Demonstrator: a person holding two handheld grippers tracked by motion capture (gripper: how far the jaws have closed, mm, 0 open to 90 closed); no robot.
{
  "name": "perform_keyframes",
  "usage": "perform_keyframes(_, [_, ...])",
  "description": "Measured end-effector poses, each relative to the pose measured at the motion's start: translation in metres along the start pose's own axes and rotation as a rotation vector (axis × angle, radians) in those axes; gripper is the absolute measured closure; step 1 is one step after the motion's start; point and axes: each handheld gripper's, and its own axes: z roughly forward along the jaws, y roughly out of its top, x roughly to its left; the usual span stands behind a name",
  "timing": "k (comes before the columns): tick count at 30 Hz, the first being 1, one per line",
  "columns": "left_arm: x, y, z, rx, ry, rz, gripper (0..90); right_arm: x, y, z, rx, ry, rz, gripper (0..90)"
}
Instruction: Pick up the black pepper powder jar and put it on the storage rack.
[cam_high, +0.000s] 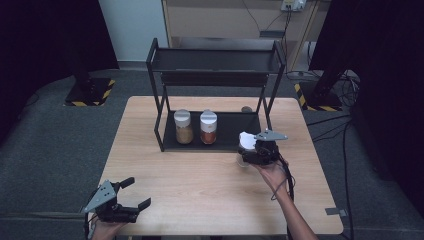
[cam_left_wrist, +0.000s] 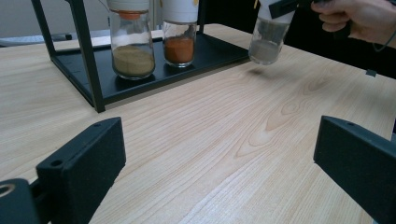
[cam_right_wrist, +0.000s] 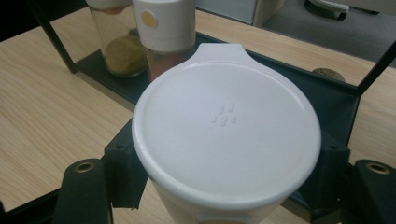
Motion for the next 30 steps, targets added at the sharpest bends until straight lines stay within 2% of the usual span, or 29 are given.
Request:
perform_keyframes(7, [0.000,0.000,0.000,0.000,0.000,-0.001,1.2,0.003,0.019,-0.002,0.003,0.014,-0.015,30.8])
perform_keyframes(15, [0.001,0.000,0.000,0.000,-0.001,-0.003,1.3,0.001,0.035,0.003,0.002,0.009,-0.024,30.8])
perform_keyframes(30, [0.001,0.000,0.000,-0.001,-0.003,-0.004,1.3,0.003,0.058,0.026,0.012,-0.030,-0.019,30.8])
